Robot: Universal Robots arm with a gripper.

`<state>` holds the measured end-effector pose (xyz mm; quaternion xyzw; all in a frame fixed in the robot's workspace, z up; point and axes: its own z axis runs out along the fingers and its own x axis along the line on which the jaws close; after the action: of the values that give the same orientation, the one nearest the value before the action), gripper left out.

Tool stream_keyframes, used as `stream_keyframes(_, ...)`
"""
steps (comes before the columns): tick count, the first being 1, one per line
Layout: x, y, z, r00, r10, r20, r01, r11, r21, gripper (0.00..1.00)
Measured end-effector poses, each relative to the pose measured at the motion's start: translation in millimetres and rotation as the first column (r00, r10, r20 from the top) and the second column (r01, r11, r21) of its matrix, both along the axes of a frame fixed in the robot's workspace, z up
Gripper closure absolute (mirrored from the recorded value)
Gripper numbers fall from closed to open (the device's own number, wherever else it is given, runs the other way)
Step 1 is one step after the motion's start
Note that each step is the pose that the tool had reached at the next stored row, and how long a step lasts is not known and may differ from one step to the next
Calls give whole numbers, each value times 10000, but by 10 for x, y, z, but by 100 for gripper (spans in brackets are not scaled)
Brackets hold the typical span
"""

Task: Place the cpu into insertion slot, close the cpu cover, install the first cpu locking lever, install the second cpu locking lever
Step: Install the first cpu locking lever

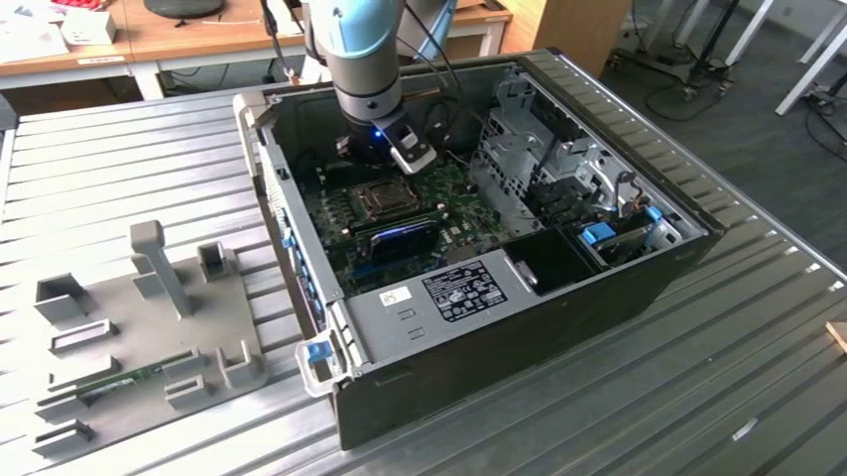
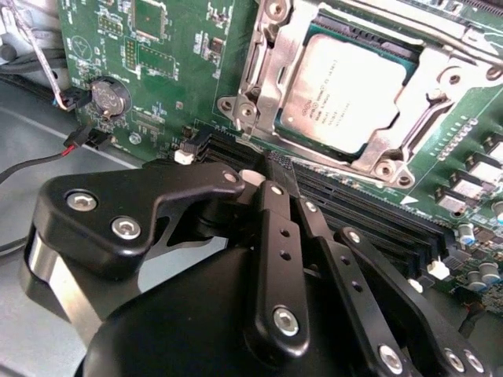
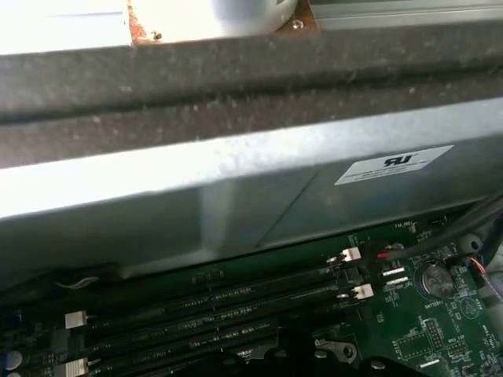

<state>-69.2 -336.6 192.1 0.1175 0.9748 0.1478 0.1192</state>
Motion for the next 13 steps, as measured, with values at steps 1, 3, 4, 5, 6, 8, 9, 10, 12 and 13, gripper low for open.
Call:
stream_keyframes(1,0,0,-3,10000,1,0,-1,10000,-4,89)
stream_keyframes(3,0,0,-8,10000,1,0,-1,10000,-9,89)
stream_keyframes(4,1,0,-9,10000,2,0,-2,10000,-11,89)
stream_keyframes(5,3,0,-10,10000,-1,0,1,10000,-11,89)
stream_keyframes(6,6,0,-11,10000,-11,0,11,10000,-10,89)
stream_keyframes(8,17,0,-13,10000,-87,2,87,10000,-8,89)
stream_keyframes(9,21,0,-12,9999,-149,1,149,9999,-8,89)
stream_keyframes(10,24,0,-12,9998,-210,1,210,9998,-9,89)
stream_keyframes(12,28,0,-12,9995,-317,1,317,9995,-8,89)
stream_keyframes(13,29,0,-13,9993,-372,2,372,9993,-9,89)
